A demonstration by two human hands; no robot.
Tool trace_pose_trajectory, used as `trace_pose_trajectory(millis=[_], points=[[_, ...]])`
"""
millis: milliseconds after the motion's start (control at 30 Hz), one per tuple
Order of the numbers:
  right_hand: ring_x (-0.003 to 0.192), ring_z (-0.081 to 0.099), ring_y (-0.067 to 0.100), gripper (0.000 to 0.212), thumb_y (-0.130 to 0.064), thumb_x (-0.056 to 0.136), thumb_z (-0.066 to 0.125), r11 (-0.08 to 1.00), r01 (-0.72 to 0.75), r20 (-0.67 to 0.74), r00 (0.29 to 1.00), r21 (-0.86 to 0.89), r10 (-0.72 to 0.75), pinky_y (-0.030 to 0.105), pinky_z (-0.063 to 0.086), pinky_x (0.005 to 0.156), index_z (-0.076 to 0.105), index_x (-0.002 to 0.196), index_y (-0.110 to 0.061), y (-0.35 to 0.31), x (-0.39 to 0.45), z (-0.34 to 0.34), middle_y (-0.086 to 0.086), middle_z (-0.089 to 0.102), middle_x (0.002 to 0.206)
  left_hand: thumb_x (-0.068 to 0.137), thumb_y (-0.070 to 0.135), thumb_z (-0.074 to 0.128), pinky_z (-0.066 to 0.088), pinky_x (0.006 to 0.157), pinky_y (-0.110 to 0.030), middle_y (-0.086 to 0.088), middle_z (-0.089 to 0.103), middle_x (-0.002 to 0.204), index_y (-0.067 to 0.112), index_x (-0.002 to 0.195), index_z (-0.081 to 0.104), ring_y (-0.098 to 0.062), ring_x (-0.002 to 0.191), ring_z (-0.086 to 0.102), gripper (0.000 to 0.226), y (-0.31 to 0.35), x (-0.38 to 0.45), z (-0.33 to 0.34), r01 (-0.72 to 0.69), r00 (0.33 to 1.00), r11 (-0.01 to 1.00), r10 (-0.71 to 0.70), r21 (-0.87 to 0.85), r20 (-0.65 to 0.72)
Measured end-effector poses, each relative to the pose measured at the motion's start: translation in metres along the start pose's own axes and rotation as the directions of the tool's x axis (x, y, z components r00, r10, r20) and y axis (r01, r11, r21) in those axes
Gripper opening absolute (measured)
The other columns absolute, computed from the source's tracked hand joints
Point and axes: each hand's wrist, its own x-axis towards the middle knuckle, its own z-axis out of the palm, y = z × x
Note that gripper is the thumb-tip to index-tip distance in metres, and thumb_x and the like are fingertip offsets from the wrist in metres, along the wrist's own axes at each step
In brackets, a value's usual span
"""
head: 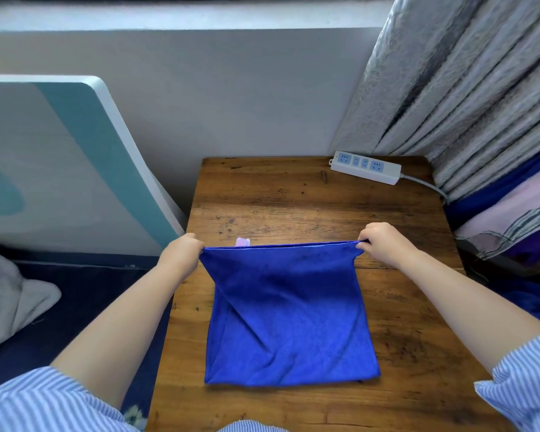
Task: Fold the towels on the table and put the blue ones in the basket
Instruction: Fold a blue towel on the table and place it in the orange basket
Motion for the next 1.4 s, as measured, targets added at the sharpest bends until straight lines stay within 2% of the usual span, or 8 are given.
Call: trace_pose_trajectory(millis=[267,433,600,733,833,1100,1267,1400], points=[[0.096,0.057,0.028,0.021,-0.016,0.091,0.05,0.997,-0.053,-0.288,0.957,-0.054,0.035,0.031,0.044,0.076,0.065,0.098,-0.002,-0.012,0.007,-0.059,0.015,0.062,0.103,0.09,0.005,0.044,0.045,0.073,-0.032,-0.01,0.061,0.104,0.008,0.099,0.067,-0.028,0.096,0.057,0.025,0.002,-0.002,-0.049,-0.028,0.975,0.999,0.021,-0.024,-0.223],[0.096,0.054,0.041,0.02,-0.005,0.089,0.046,0.955,-0.055,-0.702,0.666,0.29,0.252,0.042,0.042,0.077,0.06,0.098,0.007,-0.04,0.005,-0.124,0.027,0.055,0.108,0.09,0.003,0.044,0.043,0.076,-0.038,-0.022,0.058,0.107,-0.001,0.101,0.066,-0.038,0.098,0.055,0.025,0.011,-0.003,-0.132,-0.117,0.718,0.876,-0.252,-0.468,-0.649],[0.101,0.053,0.04,0.021,-0.005,0.089,0.045,0.961,-0.104,-0.638,0.729,0.257,0.249,0.04,0.042,0.078,0.059,0.1,0.005,-0.046,-0.011,-0.143,0.026,0.055,0.111,0.088,0.001,0.041,0.042,0.074,-0.037,-0.021,0.051,0.109,-0.001,0.102,0.061,-0.04,0.095,0.055,0.025,0.004,-0.015,-0.154,-0.017,0.814,0.946,-0.176,-0.325,-0.553],[0.097,0.052,0.039,0.02,-0.005,0.09,0.042,0.936,-0.04,-0.728,0.618,0.349,0.298,0.039,0.041,0.073,0.057,0.098,0.006,-0.056,-0.02,-0.153,0.025,0.055,0.109,0.088,-0.001,0.041,0.041,0.074,-0.037,-0.024,0.053,0.109,-0.004,0.1,0.063,-0.041,0.092,0.055,0.025,0.0,-0.021,-0.162,-0.079,0.706,0.9,-0.252,-0.428,-0.661],[0.095,0.053,0.039,0.021,-0.003,0.09,0.042,0.938,-0.012,-0.736,0.617,0.346,0.279,0.038,0.04,0.072,0.058,0.098,0.007,-0.062,-0.025,-0.158,0.026,0.056,0.108,0.086,-0.001,0.045,0.042,0.081,-0.035,-0.027,0.058,0.106,-0.002,0.101,0.067,-0.041,0.097,0.055,0.027,-0.003,-0.022,-0.167,-0.14,0.719,0.856,-0.258,-0.498,-0.646],[0.089,0.063,0.04,0.017,0.0,0.085,0.044,0.767,0.056,-0.615,0.635,0.64,0.467,0.049,0.053,0.081,0.06,0.09,0.006,-0.069,0.0,-0.181,0.026,0.064,0.097,0.08,-0.009,0.053,0.056,0.076,-0.03,-0.025,0.063,0.098,0.002,0.078,0.06,-0.012,0.057,0.059,0.014,-0.004,-0.001,-0.185,-0.235,0.806,0.297,-0.473,-0.926,-0.356],[0.091,0.065,0.038,0.021,0.008,0.076,0.047,0.594,0.048,-0.447,0.707,0.803,0.547,0.048,0.054,0.083,0.051,0.061,-0.007,-0.074,0.032,-0.2,0.019,0.066,0.086,0.082,0.001,0.055,0.052,0.086,-0.036,-0.008,0.06,0.082,0.016,0.065,0.046,-0.023,0.083,0.058,0.024,-0.001,0.021,-0.198,-0.129,0.796,0.335,-0.526,-0.933,-0.299],[0.094,0.064,0.037,0.028,0.002,0.074,0.048,0.57,0.064,-0.442,0.704,0.819,0.556,0.049,0.052,0.086,0.042,0.054,-0.017,-0.078,0.052,-0.205,0.011,0.058,0.077,0.085,0.008,0.05,0.039,0.07,-0.028,-0.003,0.054,0.09,0.017,0.072,0.046,-0.021,0.081,0.049,0.016,0.002,0.034,-0.208,-0.092,0.757,0.427,-0.557,-0.899,-0.342]])
